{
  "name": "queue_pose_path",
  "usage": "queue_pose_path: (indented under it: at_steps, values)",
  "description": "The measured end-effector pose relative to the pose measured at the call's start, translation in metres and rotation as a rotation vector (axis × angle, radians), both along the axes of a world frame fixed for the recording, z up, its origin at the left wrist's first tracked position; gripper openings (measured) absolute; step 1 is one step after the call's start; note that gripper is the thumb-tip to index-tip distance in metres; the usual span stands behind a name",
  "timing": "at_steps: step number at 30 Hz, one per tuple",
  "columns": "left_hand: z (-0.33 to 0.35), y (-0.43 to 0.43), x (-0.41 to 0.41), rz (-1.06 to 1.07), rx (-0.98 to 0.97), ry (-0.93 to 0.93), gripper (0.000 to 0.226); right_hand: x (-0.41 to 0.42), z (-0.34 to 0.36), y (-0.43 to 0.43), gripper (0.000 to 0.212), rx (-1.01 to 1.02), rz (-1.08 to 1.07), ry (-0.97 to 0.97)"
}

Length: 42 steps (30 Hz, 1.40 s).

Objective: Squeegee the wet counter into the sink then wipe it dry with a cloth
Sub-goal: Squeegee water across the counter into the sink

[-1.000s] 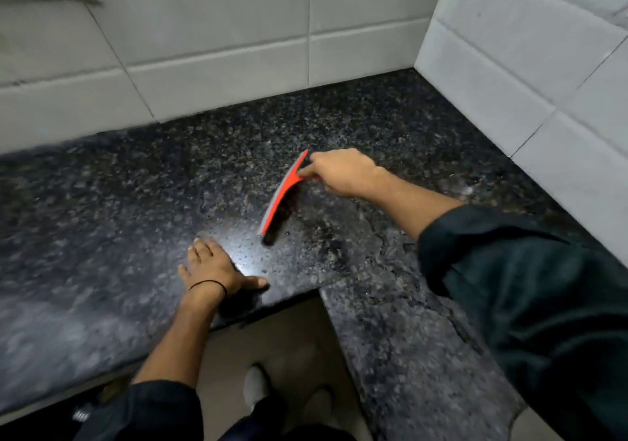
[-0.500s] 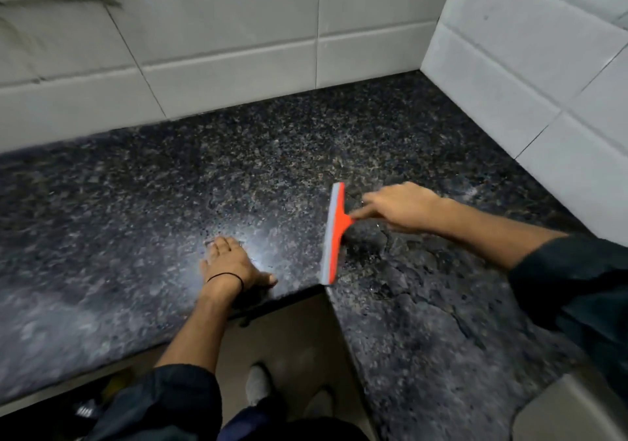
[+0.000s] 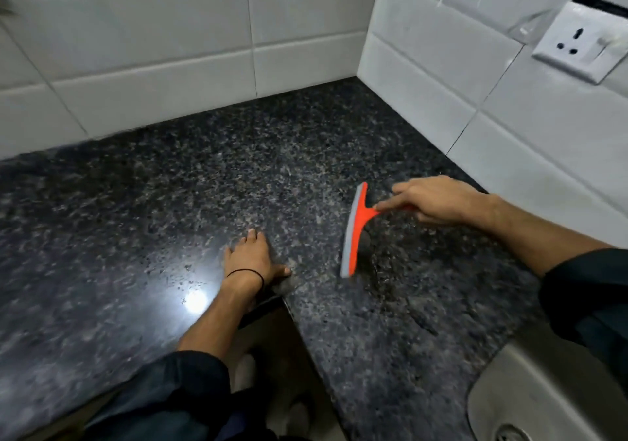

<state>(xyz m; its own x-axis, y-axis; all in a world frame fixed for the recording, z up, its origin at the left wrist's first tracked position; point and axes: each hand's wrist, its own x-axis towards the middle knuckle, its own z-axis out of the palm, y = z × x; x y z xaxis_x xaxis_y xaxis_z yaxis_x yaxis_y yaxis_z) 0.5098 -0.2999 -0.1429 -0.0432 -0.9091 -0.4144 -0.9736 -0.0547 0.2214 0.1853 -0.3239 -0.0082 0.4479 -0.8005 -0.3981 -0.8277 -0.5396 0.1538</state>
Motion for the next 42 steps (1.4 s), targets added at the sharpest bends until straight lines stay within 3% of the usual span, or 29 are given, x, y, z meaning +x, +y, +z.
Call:
queue_pose_path:
  at_steps: [2, 3, 4, 6, 9, 13, 17, 28, 31, 37, 42]
  values:
    - [0.008, -0.013, 0.001, 0.042, -0.117, -0.011, 0.052, 0.019, -0.004, -0.027, 0.062, -0.045, -0.041, -0.063]
    - [0.010, -0.021, 0.001, 0.066, -0.167, -0.015, 0.048, 0.029, -0.007, -0.042, 0.063, -0.067, -0.068, -0.087]
    - [0.011, -0.029, 0.001, 0.082, -0.198, -0.019, 0.054, 0.040, -0.011, -0.058, 0.065, -0.085, -0.092, -0.108]
    - [0.010, -0.042, 0.000, 0.088, -0.173, -0.037, 0.090, 0.061, -0.019, -0.087, 0.066, -0.110, -0.127, -0.145]
    - [0.009, -0.064, 0.003, 0.070, 0.011, -0.020, 0.129, 0.091, -0.029, -0.131, 0.060, -0.126, -0.149, -0.185]
    - [0.005, -0.091, 0.009, 0.037, 0.191, -0.007, 0.148, 0.122, -0.044, -0.181, 0.059, -0.137, -0.154, -0.189]
    - [0.002, -0.103, -0.003, 0.071, 0.217, -0.067, 0.152, 0.137, -0.052, -0.203, 0.057, -0.160, -0.157, -0.174]
    - [-0.003, -0.094, 0.012, 0.084, 0.132, 0.075, 0.156, 0.044, -0.048, -0.099, 0.039, -0.012, -0.323, -0.066]
    - [-0.005, -0.088, 0.018, 0.066, 0.105, 0.103, 0.154, 0.026, -0.051, -0.065, 0.049, 0.003, -0.317, -0.033]
    - [-0.004, -0.075, 0.018, 0.037, 0.047, 0.077, 0.140, -0.010, -0.047, -0.004, 0.055, 0.009, -0.367, -0.008]
    - [0.002, -0.072, -0.001, -0.046, -0.002, 0.062, 0.114, -0.034, -0.033, 0.033, 0.064, 0.058, -0.328, 0.059]
